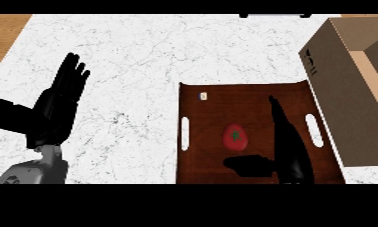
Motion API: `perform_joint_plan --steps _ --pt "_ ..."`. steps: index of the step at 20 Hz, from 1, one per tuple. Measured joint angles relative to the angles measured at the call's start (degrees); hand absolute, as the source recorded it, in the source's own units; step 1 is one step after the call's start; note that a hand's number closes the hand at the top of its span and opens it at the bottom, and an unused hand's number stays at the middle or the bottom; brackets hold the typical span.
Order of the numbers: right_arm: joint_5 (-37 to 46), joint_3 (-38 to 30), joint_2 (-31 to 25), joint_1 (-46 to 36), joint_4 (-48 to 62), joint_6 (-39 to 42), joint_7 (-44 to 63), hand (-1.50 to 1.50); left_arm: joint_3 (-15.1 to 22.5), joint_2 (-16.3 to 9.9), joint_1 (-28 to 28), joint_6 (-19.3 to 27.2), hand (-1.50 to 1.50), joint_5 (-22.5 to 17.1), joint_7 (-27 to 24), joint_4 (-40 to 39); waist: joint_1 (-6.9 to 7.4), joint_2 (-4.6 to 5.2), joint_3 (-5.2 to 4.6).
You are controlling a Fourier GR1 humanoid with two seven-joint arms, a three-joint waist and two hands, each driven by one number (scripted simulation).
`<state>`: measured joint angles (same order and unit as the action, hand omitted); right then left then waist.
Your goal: Pick the tomato from the tray and place it in the cardboard box
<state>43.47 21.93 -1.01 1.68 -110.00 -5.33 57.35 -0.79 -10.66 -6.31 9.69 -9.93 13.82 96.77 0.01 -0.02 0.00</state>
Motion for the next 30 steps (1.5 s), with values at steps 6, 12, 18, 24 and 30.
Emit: perform_joint_plan --steps 6,12,18,24,30 --pt "1.6 0.3 0.5 0.3 3.0 -1.1 -0.6 -1.5 -1.3 0.9 -0.5 -1.4 0.0 0.2 -1.1 -1.9 -0.04 0.0 0.0" --pt "0.7 0.5 0.7 0.0 5.5 -2.5 -1.9 -1.5 -2.3 1.4 0.6 -2.7 0.0 0.7 -1.5 -1.4 0.0 0.01 0.01" --pt "0.1 1.3 0.8 0.5 8.5 -4.8 -3.7 -1.5 -2.7 2.1 1.0 -3.4 0.0 1.6 -1.9 -1.2 -0.02 0.0 0.0" --pt "-0.8 2.0 1.0 -0.7 12.3 -7.0 -4.7 -1.5 -2.7 3.4 -0.1 -3.4 0.0 2.6 -2.5 -3.0 -0.02 0.0 0.0" --pt "-1.1 2.2 0.6 0.4 14.2 -7.9 -6.6 -1.5 -3.1 4.0 -0.1 -3.5 0.0 3.1 -2.4 -2.9 -0.03 -0.01 0.0"
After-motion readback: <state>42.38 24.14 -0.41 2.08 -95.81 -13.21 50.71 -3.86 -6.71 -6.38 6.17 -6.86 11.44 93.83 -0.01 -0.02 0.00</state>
